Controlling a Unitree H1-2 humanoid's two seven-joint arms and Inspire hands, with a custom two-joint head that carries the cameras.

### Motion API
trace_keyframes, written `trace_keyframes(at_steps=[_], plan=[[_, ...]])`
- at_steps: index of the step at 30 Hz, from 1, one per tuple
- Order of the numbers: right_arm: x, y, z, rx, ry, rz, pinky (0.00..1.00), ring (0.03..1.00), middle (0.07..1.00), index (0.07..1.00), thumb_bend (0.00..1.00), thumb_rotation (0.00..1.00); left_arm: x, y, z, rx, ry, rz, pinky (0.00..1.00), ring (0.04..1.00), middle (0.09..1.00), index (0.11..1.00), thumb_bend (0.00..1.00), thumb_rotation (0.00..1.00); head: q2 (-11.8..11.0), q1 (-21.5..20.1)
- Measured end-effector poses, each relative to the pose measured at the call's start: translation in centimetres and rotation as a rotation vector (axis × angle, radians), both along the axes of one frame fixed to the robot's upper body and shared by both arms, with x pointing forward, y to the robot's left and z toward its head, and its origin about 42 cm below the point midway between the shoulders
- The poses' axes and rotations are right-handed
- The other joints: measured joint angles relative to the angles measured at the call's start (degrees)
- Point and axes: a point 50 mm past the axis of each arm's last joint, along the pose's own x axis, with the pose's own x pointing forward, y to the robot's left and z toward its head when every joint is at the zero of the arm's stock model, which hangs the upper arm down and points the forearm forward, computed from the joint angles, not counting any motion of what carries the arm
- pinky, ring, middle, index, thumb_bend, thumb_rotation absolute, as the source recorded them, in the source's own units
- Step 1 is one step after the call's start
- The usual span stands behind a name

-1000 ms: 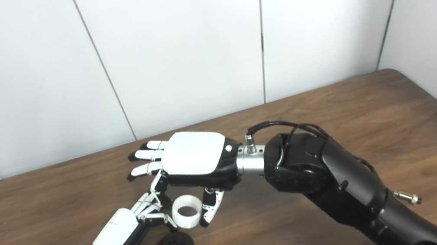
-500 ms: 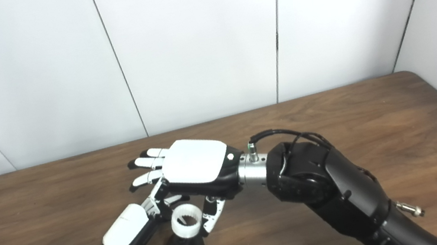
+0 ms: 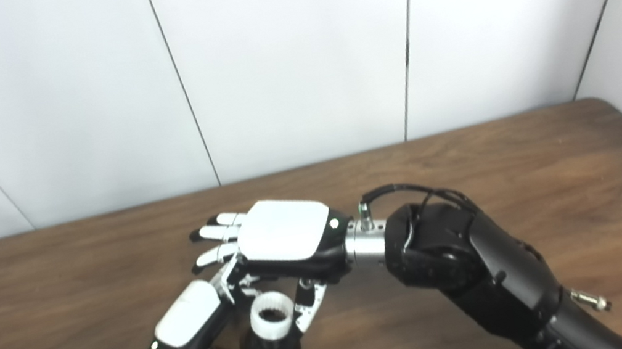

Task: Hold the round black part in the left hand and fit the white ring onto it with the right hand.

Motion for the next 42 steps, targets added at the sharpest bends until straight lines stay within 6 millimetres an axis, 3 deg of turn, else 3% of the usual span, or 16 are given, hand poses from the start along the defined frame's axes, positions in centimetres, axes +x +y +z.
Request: trace_keyframes(at_steps=[42], plan=[[1.0,-0.6,-3.0,-0.014,0.110,-0.029,1.00,1.000,0.894,0.479,0.53,0.14,-1.1,-1.3,1.0,0.038,0.026,-0.004,1.00,1.000,0.873,0.482,0.52,0.06,2.99,2.90]])
